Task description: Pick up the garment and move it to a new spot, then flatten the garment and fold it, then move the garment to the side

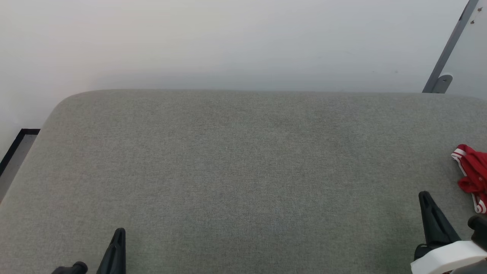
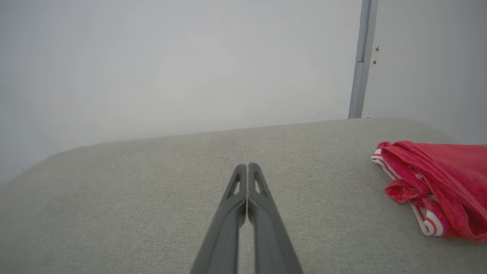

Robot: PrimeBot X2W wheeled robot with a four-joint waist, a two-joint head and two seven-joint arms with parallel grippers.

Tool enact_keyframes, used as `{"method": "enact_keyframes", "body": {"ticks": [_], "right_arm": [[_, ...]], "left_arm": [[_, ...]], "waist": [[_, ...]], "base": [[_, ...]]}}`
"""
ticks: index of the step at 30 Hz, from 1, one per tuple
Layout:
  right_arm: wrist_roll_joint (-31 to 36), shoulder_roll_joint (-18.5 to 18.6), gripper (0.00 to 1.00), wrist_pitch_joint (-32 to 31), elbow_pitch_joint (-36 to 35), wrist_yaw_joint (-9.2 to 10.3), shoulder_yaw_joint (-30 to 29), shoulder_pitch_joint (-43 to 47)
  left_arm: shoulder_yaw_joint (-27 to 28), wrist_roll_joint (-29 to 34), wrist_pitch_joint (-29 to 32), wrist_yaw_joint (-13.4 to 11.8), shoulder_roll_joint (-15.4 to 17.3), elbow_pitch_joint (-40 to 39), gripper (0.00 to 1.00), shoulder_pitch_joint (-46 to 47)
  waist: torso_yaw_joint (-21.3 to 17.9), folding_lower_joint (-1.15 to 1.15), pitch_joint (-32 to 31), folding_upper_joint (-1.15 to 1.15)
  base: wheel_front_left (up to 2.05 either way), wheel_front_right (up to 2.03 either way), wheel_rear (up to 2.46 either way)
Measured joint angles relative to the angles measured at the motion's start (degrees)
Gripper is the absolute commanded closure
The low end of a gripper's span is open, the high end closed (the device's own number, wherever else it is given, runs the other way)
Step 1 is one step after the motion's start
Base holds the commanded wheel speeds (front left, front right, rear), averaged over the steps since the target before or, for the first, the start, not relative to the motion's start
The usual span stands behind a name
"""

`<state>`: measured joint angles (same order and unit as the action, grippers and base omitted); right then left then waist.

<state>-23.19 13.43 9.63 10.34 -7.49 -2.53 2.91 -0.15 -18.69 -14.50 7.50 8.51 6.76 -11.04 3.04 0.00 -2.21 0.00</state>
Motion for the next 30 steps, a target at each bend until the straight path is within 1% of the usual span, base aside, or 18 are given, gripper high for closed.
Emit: {"method": "enact_keyframes", "body": {"ticks": [13, 30], "right_arm": [[-11.7, -1.7, 1.0, -2.8, 0.8, 0.0, -0.9, -1.0], [-24.9, -3.8, 1.0, -5.7, 1.3, 0.0, -1.5, -2.4]], "left_arm": [[0.4, -13.3, 3.2, 0.0, -0.8, 1.4, 1.0, 2.0], [1.4, -27.5, 6.9, 0.0, -1.4, 2.8, 1.0, 5.3]], "waist": [[-0.3, 0.0, 0.2, 0.0], [-0.7, 0.0, 0.6, 0.0]], "base": [[0.0, 0.0, 0.0], [0.0, 0.0, 0.0]]}}
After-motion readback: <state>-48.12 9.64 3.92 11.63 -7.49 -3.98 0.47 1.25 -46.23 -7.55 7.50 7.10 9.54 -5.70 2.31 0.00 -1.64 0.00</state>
